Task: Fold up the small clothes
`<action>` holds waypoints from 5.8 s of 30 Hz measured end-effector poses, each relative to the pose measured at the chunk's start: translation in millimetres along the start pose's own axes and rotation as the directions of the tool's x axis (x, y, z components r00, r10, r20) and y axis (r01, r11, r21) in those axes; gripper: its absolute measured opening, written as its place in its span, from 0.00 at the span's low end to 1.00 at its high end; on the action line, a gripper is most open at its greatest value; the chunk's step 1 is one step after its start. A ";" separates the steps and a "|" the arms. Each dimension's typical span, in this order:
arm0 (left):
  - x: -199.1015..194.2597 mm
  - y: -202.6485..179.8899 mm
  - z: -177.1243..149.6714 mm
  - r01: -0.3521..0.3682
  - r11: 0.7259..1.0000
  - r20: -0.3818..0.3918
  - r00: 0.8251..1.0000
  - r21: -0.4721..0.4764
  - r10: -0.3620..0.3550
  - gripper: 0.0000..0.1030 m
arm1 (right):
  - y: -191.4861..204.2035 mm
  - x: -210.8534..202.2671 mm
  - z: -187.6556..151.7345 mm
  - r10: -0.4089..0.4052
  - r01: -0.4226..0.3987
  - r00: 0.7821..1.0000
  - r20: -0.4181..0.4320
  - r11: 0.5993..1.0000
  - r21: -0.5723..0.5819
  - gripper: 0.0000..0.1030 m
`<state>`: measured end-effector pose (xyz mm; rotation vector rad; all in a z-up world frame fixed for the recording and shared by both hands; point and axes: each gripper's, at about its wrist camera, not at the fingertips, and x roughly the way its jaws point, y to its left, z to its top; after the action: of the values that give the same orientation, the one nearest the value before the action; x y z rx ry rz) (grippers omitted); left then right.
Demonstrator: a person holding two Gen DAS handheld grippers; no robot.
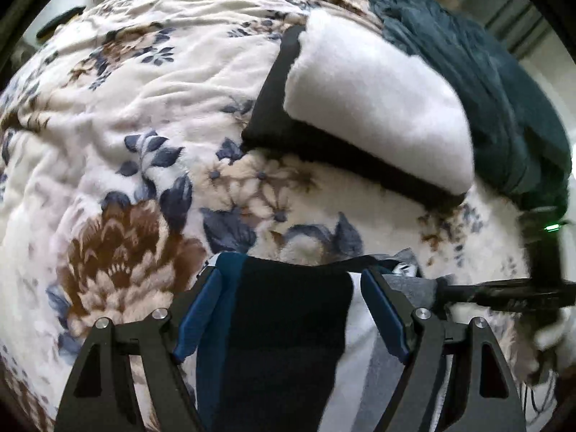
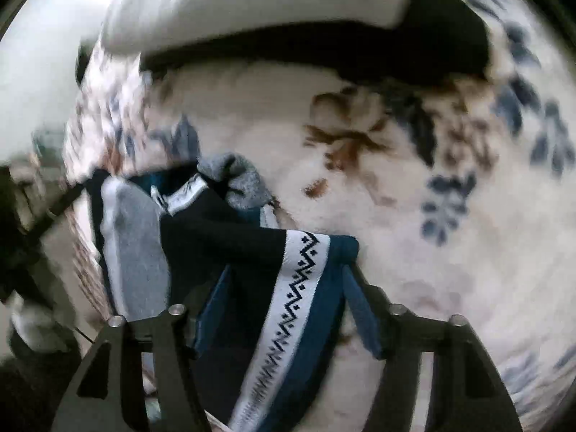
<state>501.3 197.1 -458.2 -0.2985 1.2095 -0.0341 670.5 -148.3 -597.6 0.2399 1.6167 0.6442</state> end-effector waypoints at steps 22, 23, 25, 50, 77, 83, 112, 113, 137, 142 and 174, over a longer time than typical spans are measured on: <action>-6.2 40.7 -31.7 -0.049 0.993 -0.039 0.998 -0.111 0.045 0.76 | -58.7 2.1 -73.6 0.201 -0.294 0.947 0.252 0.857 0.424 0.62; -4.8 41.8 -32.2 -0.048 0.992 -0.037 0.998 -0.116 0.044 0.76 | -59.7 12.2 -73.8 0.247 -0.342 0.933 0.262 0.837 0.427 0.62; -2.9 42.5 -31.1 -0.049 0.992 -0.027 0.999 -0.117 0.046 0.76 | -49.5 20.5 -72.0 0.225 -0.327 0.933 0.282 0.858 0.397 0.41; 17.4 85.5 -90.2 0.302 0.893 -0.113 0.928 -0.333 -0.356 0.84 | -24.3 48.2 -144.9 0.359 -0.391 0.920 0.157 0.859 0.331 0.70; -80.0 -0.1 102.0 0.530 0.846 0.128 0.844 -0.051 -0.521 0.22 | 118.3 -72.3 -63.1 0.385 -0.496 0.804 0.453 0.854 0.156 0.23; -44.7 -13.2 201.0 0.503 0.864 0.124 0.857 0.004 -0.500 0.22 | 105.9 -86.1 26.3 0.355 -0.493 0.779 0.517 0.856 0.154 0.23; 15.5 12.8 162.0 0.086 0.996 0.086 0.993 -0.032 -0.083 0.79 | 87.8 -86.7 28.2 -0.196 0.083 0.892 0.408 0.957 0.279 0.61; 20.7 17.7 155.9 0.056 0.998 0.078 0.996 -0.037 -0.053 0.85 | 85.6 -78.1 25.3 -0.219 0.108 0.895 0.389 0.952 0.286 0.61; -113.5 -71.9 98.1 -0.233 0.963 0.225 0.954 0.135 0.199 1.00 | 210.5 -175.1 -81.6 -0.649 0.522 0.612 0.452 0.761 0.385 1.00; -177.4 -91.6 76.2 -0.232 0.959 0.273 0.945 0.160 0.183 1.00 | 259.9 -229.4 -126.4 -0.649 0.528 0.570 0.503 0.759 0.381 1.00; -486.1 -150.4 -77.7 -0.230 0.959 0.471 0.873 0.166 0.128 1.00 | 477.4 -443.1 -435.8 -0.530 0.506 0.425 0.734 0.811 0.293 1.00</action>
<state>275.4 126.0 -1.2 0.0064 0.7483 0.0646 221.7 -98.9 42.9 0.0081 0.7220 -0.0282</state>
